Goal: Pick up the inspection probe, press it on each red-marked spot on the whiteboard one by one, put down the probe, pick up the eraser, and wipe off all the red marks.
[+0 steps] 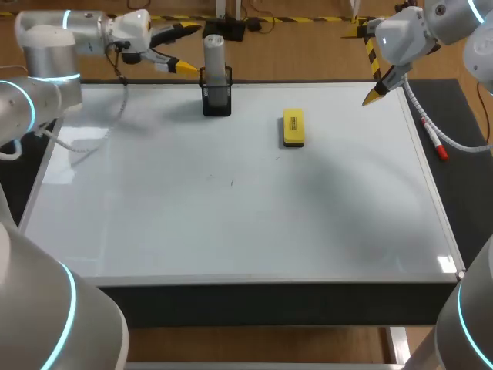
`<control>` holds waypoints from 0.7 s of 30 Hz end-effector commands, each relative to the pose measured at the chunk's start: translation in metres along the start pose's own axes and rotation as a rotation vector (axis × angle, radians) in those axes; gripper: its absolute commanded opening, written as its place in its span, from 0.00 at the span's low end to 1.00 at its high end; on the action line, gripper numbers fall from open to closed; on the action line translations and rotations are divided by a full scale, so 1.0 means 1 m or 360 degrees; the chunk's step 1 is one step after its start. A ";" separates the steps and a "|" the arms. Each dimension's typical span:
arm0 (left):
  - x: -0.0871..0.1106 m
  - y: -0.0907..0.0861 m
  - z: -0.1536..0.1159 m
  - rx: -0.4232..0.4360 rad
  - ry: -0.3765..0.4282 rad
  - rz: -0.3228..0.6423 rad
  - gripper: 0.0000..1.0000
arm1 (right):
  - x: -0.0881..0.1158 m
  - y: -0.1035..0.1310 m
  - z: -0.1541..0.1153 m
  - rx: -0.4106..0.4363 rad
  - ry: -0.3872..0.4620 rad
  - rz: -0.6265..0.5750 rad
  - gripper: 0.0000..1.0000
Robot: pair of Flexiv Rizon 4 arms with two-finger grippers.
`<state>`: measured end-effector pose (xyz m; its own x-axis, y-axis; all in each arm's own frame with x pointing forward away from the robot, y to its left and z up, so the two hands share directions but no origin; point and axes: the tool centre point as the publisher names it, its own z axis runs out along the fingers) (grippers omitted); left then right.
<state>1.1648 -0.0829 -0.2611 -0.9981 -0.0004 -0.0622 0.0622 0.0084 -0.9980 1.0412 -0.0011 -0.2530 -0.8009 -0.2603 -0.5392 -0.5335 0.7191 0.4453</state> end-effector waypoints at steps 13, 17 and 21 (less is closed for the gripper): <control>0.102 -0.028 -0.048 -0.0563 -0.0956 0.0024 1.00 | 0.000 0.000 0.000 0.0003 0.0005 -0.0003 1.00; 0.106 -0.029 -0.050 -0.0571 -0.0980 0.0026 1.00 | 0.000 0.000 0.000 0.0003 0.0005 -0.0003 1.00; 0.106 -0.029 -0.050 -0.0571 -0.0980 0.0026 1.00 | 0.000 0.000 0.000 0.0003 0.0005 -0.0003 1.00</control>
<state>1.0858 -0.0339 -0.2442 -0.9965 0.0835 -0.0022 0.0171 0.1790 -0.9837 1.0412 -0.0011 -0.2529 -0.8010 -0.2603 -0.5392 -0.5335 0.7191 0.4454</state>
